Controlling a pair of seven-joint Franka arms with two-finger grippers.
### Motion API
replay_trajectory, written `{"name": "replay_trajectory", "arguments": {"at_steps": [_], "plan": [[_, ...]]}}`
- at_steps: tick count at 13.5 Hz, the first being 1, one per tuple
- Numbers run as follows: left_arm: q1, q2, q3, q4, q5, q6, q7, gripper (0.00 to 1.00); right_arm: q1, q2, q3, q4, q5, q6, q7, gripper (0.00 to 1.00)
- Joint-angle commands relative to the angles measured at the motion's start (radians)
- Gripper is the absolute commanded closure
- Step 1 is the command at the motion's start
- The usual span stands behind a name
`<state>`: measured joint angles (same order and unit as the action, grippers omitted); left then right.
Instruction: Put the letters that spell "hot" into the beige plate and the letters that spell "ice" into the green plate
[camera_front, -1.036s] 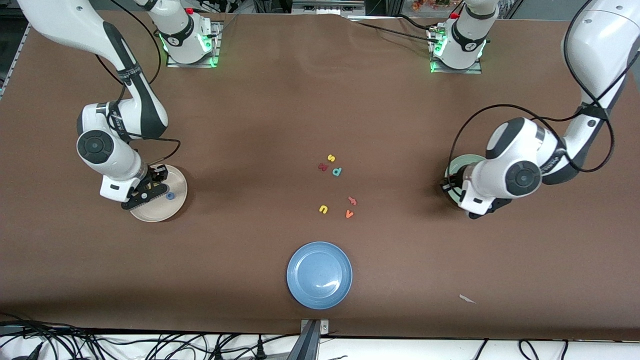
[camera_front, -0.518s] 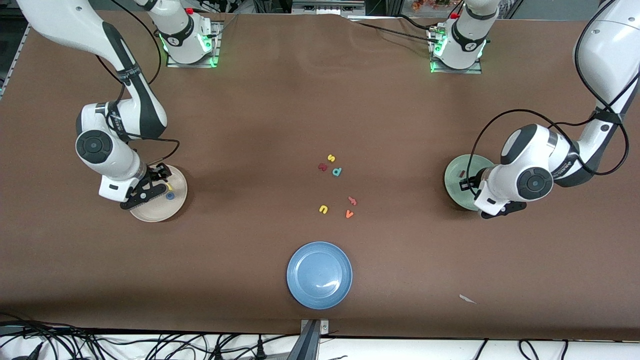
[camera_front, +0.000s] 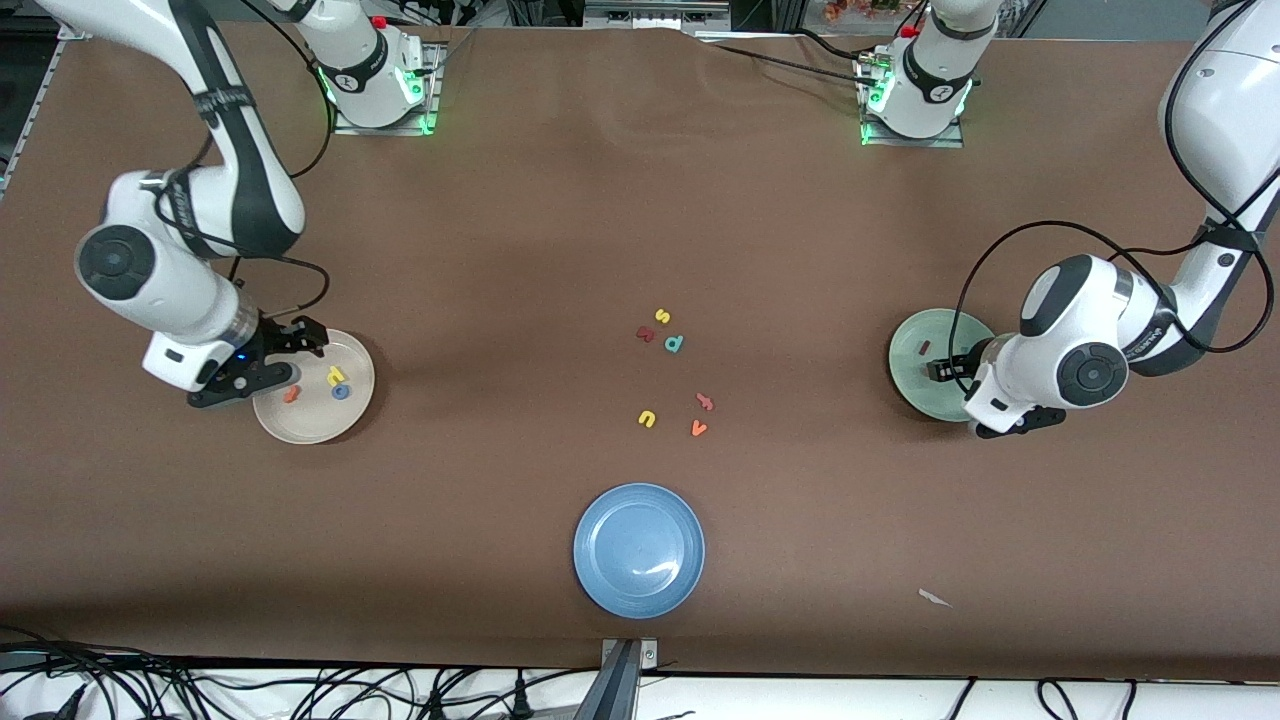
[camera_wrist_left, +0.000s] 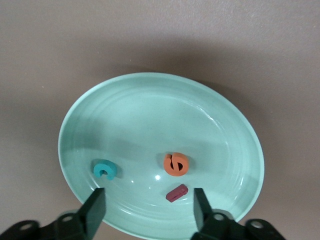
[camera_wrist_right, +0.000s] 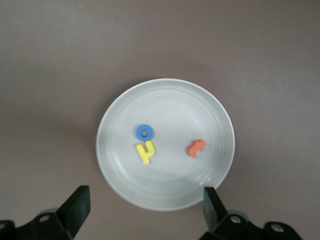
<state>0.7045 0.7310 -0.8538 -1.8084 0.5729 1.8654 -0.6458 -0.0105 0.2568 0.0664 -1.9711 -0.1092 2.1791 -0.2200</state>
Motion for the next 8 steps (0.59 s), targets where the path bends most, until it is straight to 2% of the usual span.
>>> {"name": "replay_trajectory", "arguments": {"at_steps": [1, 3, 5, 6, 8], "plan": [[0.023, -0.039, -0.019, 0.015, 0.006, -0.012, 0.034, 0.01, -0.003, -0.024, 0.029, 0.145, 0.032, -0.227, 0.079, 0.0], [0.035, -0.071, -0.04, 0.038, -0.023, -0.04, 0.057, 0.01, -0.002, -0.028, 0.036, 0.259, 0.034, -0.377, 0.106, 0.0], [0.039, -0.074, -0.053, 0.127, -0.074, -0.162, 0.107, 0.01, 0.003, -0.045, 0.032, 0.334, 0.052, -0.48, 0.108, 0.0], [0.041, -0.076, -0.07, 0.162, -0.08, -0.228, 0.129, 0.01, 0.012, -0.053, 0.02, 0.36, 0.06, -0.522, 0.106, 0.0], [0.041, -0.076, -0.093, 0.225, -0.084, -0.308, 0.133, 0.01, 0.046, -0.074, -0.055, 0.397, 0.071, -0.57, 0.102, 0.0]]}}
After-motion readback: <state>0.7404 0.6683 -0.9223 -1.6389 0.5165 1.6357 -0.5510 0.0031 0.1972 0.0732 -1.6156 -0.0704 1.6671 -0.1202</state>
